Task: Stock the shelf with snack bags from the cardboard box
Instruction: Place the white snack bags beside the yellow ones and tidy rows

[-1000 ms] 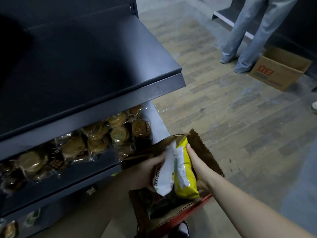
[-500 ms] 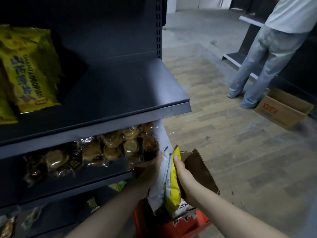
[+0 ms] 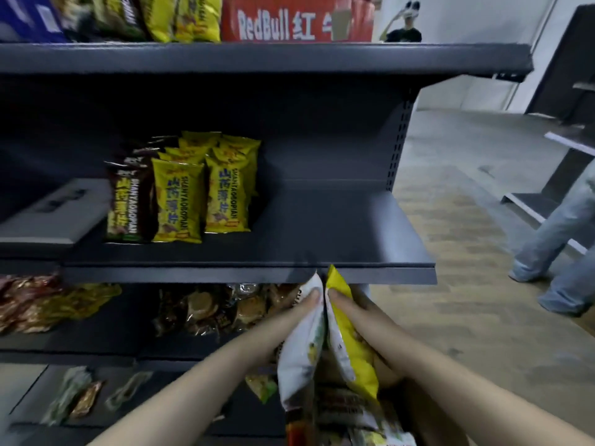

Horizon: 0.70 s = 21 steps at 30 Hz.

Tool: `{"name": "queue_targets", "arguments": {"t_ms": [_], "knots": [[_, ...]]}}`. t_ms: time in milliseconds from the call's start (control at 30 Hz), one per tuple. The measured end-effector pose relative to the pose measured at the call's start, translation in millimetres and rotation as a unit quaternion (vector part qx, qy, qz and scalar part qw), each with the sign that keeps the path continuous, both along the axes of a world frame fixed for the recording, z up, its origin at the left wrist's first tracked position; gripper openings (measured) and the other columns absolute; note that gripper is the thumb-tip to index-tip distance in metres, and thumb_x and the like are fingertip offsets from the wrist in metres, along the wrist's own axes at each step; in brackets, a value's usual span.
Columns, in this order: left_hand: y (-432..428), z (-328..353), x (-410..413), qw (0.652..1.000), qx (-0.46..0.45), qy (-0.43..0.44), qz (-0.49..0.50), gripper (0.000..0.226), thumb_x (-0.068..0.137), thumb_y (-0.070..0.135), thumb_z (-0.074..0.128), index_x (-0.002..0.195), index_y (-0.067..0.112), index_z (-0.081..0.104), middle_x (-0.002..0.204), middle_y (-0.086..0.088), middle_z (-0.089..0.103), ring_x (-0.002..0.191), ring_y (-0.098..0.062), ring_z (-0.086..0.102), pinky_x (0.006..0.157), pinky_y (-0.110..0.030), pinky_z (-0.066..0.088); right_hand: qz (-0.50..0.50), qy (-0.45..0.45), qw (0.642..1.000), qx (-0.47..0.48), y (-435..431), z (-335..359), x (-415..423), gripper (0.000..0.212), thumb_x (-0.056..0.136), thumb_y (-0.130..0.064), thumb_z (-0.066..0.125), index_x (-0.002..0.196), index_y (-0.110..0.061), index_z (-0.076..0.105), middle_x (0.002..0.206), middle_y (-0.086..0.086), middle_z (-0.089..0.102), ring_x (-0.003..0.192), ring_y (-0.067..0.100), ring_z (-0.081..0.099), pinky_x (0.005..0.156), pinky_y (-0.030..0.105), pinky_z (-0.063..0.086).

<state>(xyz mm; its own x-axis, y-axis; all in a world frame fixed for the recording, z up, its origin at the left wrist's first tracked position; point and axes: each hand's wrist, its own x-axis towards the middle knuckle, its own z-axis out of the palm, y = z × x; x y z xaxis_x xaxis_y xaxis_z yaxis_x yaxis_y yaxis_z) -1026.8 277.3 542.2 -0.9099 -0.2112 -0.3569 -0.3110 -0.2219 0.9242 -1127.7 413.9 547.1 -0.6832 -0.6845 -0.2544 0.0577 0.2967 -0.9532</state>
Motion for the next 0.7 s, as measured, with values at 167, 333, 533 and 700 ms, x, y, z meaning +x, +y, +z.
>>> {"name": "queue_targets", "arguments": {"t_ms": [167, 333, 533, 700], "knots": [[-51.8, 37.3, 7.8, 0.988, -0.028, 0.074, 0.129, 0.067, 0.074, 0.064, 0.062, 0.127, 0.024, 0.056, 0.112, -0.005, 0.07, 0.103, -0.023, 0.067, 0.092, -0.038, 0.052, 0.022, 0.054, 0.998, -0.03, -44.8, 54.6, 13.1, 0.011, 0.095, -0.045, 0.048, 0.093, -0.037, 0.041, 0.089, -0.012, 0.049, 0.091, -0.007, 0.051, 0.078, 0.03, 0.051], [-104.8, 67.0, 24.2, 0.958, -0.104, 0.14, 0.227, 0.091, 0.057, 0.082, 0.061, 0.132, 0.033, 0.052, 0.126, 0.003, 0.063, 0.115, -0.019, 0.06, 0.104, -0.044, 0.043, -0.007, 0.107, 0.99, -0.091, -110.8, 85.3, 17.5, 0.036, 0.092, -0.048, 0.053, 0.12, -0.028, 0.042, 0.091, -0.006, 0.055, 0.071, 0.007, 0.053, 0.05, 0.014, 0.043], [-166.2, 85.7, 45.5, 0.927, -0.14, 0.194, 0.29, 0.09, 0.061, 0.082, 0.059, 0.136, 0.034, 0.046, 0.13, -0.003, 0.059, 0.116, -0.024, 0.059, 0.102, -0.051, 0.044, -0.057, 0.211, 0.973, -0.073, -188.8, 102.7, 11.4, 0.065, 0.085, -0.055, 0.06, 0.135, -0.029, 0.029, 0.127, 0.0, 0.044, 0.098, 0.017, 0.054, 0.064, 0.022, 0.047], [-201.7, 95.4, 54.2, 0.901, -0.147, 0.214, 0.347, 0.076, 0.076, 0.072, 0.055, 0.141, 0.034, 0.041, 0.142, 0.0, 0.048, 0.128, -0.022, 0.048, 0.108, -0.049, 0.037, -0.114, 0.32, 0.94, 0.001, -240.8, 103.9, 5.2, 0.068, 0.085, -0.059, 0.056, 0.135, -0.023, 0.027, 0.132, 0.008, 0.039, 0.111, 0.032, 0.052, 0.081, 0.04, 0.046]]}}
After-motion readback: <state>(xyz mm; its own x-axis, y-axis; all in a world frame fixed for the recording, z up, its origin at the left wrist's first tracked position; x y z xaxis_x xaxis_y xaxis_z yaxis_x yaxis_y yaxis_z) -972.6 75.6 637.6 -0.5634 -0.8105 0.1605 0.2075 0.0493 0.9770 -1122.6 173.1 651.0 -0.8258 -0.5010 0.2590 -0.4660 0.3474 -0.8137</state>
